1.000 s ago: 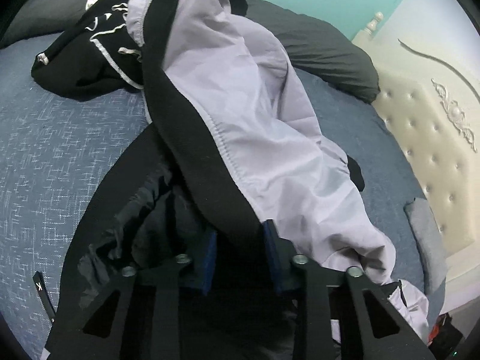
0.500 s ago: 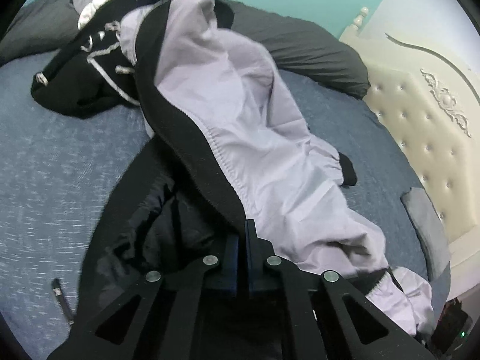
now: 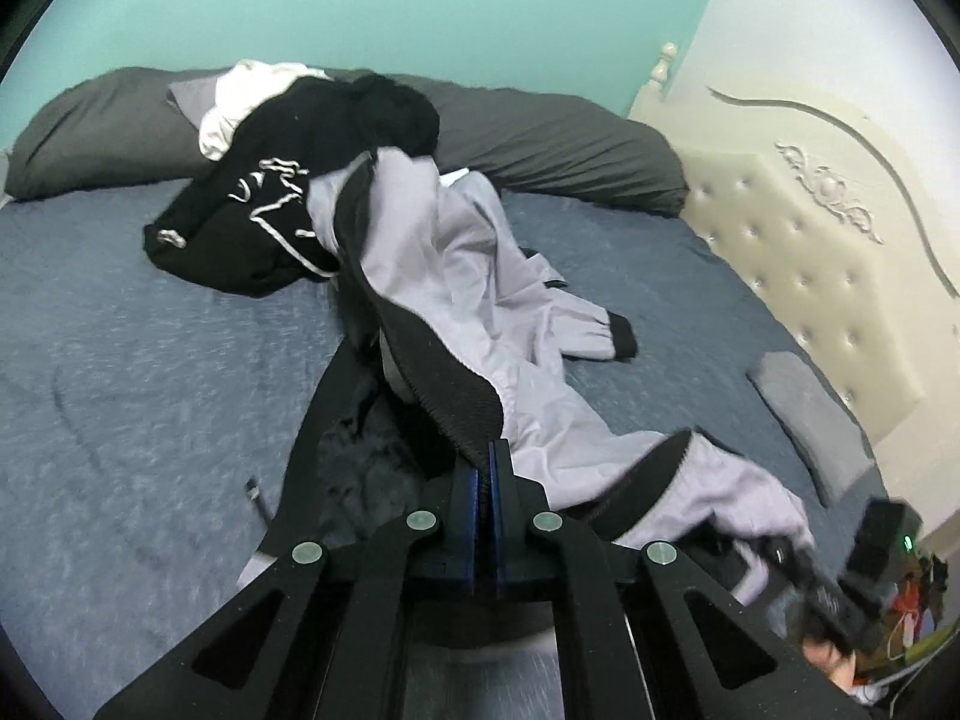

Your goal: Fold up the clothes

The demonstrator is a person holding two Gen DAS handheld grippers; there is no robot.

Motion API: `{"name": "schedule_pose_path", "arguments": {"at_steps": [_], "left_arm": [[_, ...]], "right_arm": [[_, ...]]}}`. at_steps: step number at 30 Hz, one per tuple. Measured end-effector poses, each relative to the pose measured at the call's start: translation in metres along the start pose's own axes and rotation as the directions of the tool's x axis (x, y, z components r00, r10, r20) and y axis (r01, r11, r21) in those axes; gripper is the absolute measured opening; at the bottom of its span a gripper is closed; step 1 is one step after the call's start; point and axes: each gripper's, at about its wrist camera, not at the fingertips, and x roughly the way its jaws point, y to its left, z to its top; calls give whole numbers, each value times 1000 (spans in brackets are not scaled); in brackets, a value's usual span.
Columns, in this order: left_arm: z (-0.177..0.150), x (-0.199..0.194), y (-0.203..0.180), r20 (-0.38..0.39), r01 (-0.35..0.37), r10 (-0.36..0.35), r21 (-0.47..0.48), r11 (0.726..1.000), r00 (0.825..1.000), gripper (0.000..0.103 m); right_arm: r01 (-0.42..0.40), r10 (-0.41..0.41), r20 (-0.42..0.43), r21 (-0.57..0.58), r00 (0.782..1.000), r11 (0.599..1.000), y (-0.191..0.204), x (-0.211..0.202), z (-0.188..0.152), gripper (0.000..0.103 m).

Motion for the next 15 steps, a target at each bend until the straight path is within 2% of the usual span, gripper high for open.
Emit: {"name": "schedule_pose_path", "arguments": {"at_steps": [4,15], "left_arm": [[-18,-45,-17,22,7,-8,8,1000,1000,3],[-62,-128,-52,49,40,-41,22,999,998,3]], "right_arm": [[-28,29,29,-15,999,999,8,-15,8,15],[-95,105,105,-94,989,991,42,-74,25,15]]}}
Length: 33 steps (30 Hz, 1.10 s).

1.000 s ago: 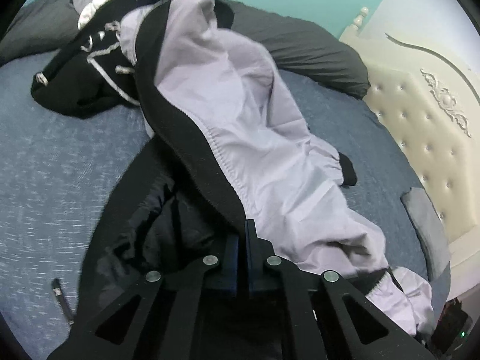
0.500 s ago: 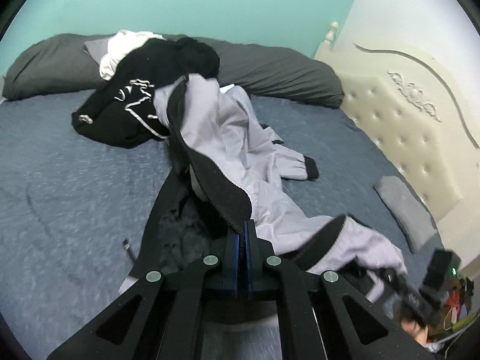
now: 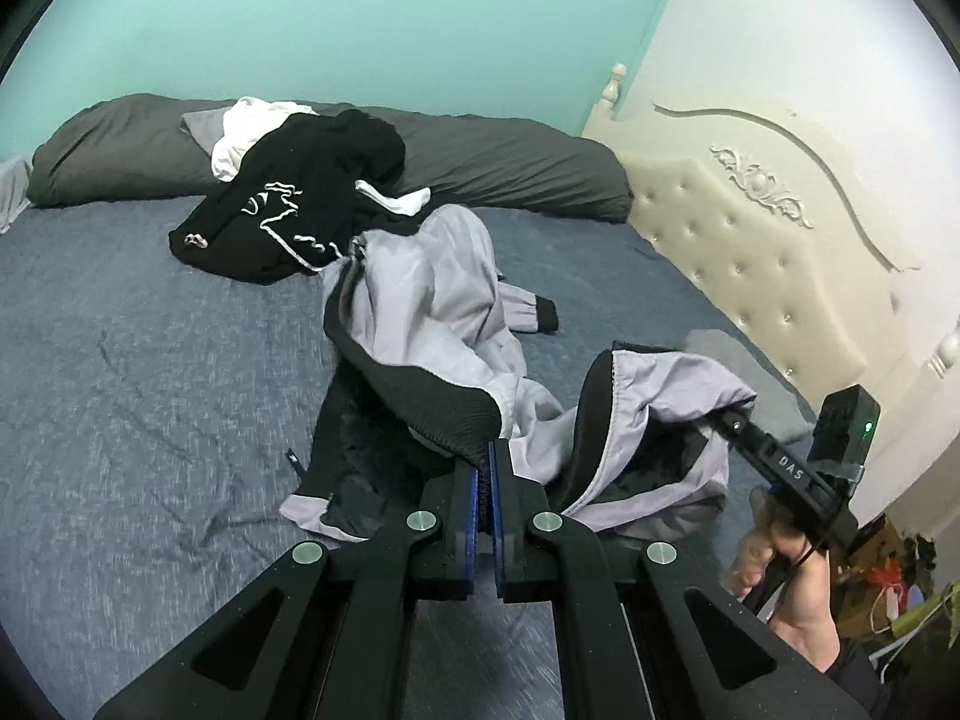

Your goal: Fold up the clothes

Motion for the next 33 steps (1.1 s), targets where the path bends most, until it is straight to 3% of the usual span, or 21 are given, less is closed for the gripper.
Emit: {"name": "schedule_pose_path", "arguments": {"at_steps": [11,15,21,26,32,33], "left_arm": [[-21,-104,-28,78,51,-55,55,997,995,3],[-28,-119,-39,81,77,-82,70,995,993,3],[-36,-84,-42,34,102,-102,22,995,994,3],[-46,-33,-33,-33,97,-98,-28,995,995,6],[-61,4,-6,-80,103,-110,-89,991,991,23],[-64,8,0,-85,102,-110,-95,990,990,34]], "right_arm": [[-10,7,-23,-121,1000,993,60,-58,5,15],[17,-31,-58,-218,998,976,82,-77,14,15],[80,-122,-130,-290,984,954,83,-89,27,15],[174,-246,-200,-319,948,932,53,-82,21,15],[256,-333,-245,-300,910,919,6,-75,14,14],[262,-343,-252,-305,905,916,1,-73,14,14]]}}
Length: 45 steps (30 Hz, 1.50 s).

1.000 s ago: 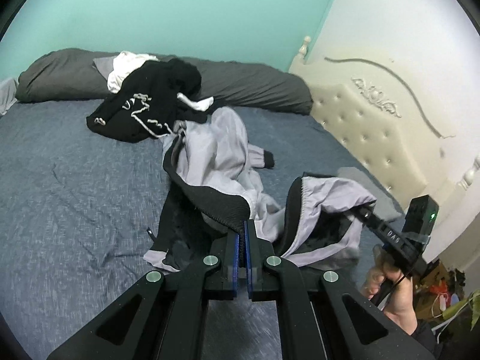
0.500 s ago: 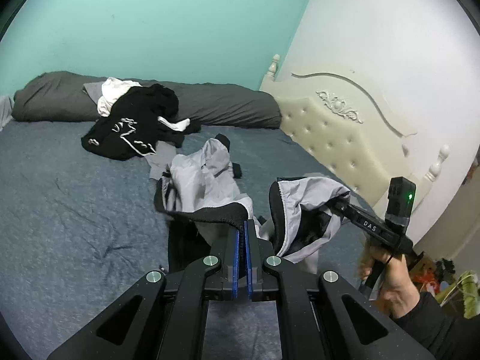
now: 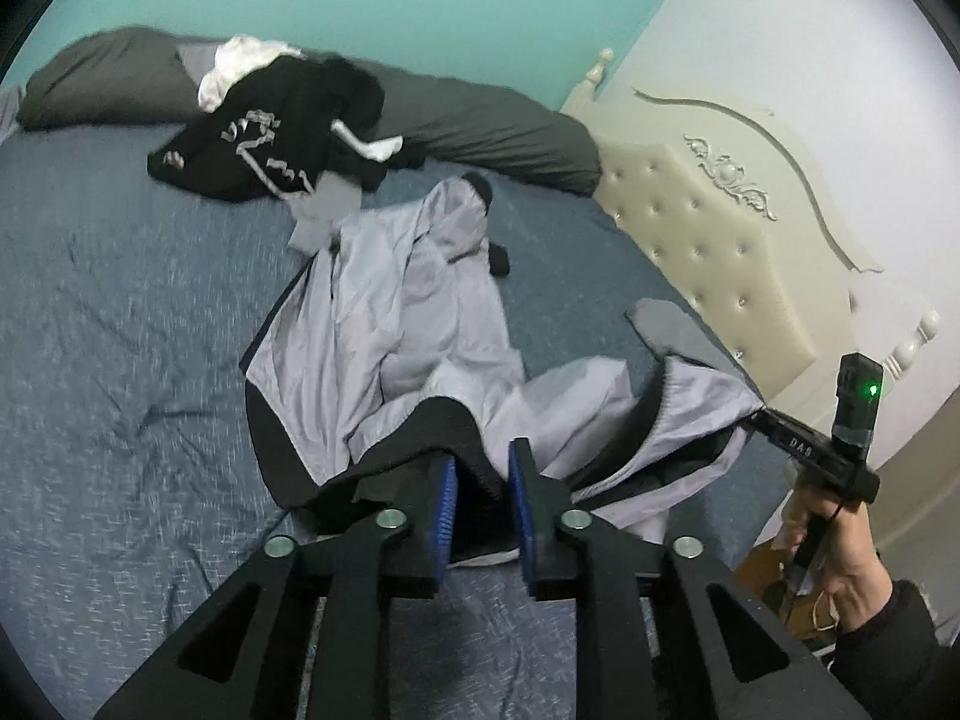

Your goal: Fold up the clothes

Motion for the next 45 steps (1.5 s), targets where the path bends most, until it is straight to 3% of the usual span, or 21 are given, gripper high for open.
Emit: {"name": "schedule_pose_path", "arguments": {"at_steps": [1,2,9,16,19,22,25,32,41,45], "left_arm": [[-2,2,6,0,-5,5,-10,1000,1000,43],[-3,3,12,1,-11,11,-22,1000,1000,45],[-13,11,56,-27,-51,49,-81,995,998,50],[-25,24,90,-71,-88,79,-133,987,994,53],[-30,34,99,-96,-102,88,-155,983,992,53],[-35,43,107,-120,-116,95,-177,977,988,54],[-34,49,117,-124,-141,118,-196,970,985,54],[-15,73,141,-142,-197,171,-192,961,975,54],[-4,95,166,-152,-215,187,-194,957,971,54],[-1,103,175,-160,-229,199,-198,953,967,54]], "right_arm": [[8,-8,-10,-3,1000,1000,-4,3,-1,14],[15,-16,-19,-12,1000,1000,-6,7,-1,14],[46,-51,-110,-45,993,998,-15,43,-5,13],[41,-40,-224,2,974,999,-36,69,-15,13],[39,-30,-231,34,972,999,-37,63,-17,14],[49,-48,-230,2,972,999,-29,52,-16,25],[50,-54,-228,-23,972,998,-24,41,-16,28],[35,-59,-284,-89,957,995,-10,31,-20,29],[31,-113,-354,-231,929,973,-3,21,-31,29],[6,-112,-359,-286,927,958,6,18,-34,29]]}}
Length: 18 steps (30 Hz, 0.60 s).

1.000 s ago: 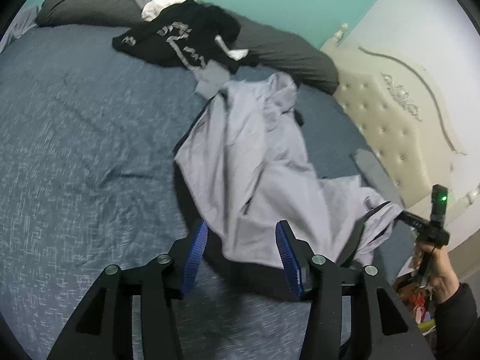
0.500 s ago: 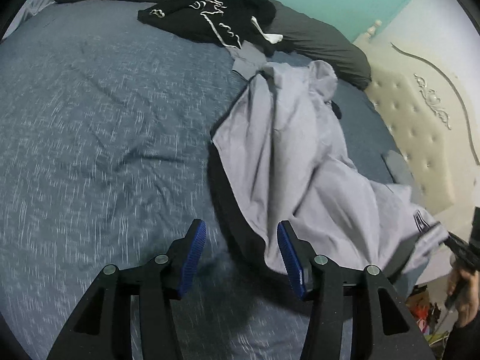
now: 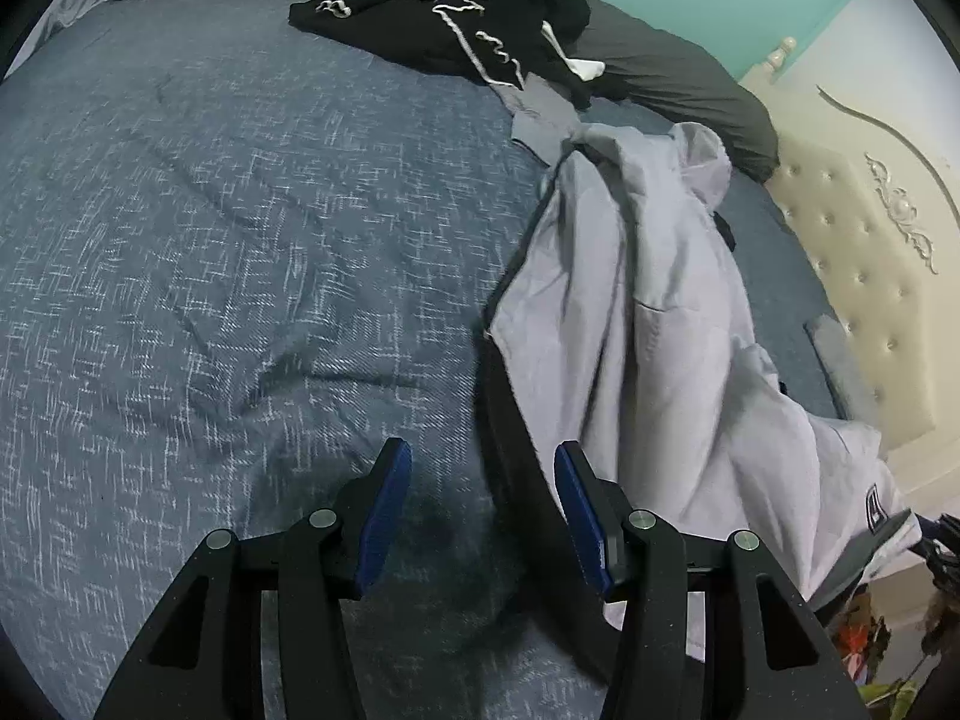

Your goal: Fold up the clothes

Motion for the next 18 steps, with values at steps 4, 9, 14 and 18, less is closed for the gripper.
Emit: {"name": "schedule_pose_path", "arguments": {"at_steps": [4,9,14,18], "left_arm": [[1,0,2,6,6,-6,3,1000,1000,54],[5,-6,0,19,3,-3,25,1000,1000,54],[11,-11,-1,28,-5,4,36,999,1000,54],[14,-9,-2,24,-8,7,32,999,1000,54]], "right_arm": [[7,-7,-2,-26,1000,1000,6,-2,2,30],[8,-8,-13,-20,1000,1000,0,-6,-2,32],[9,-9,-23,-14,1000,1000,-6,-9,-6,32],[-57,57,-6,-59,998,997,14,-8,3,32]]}}
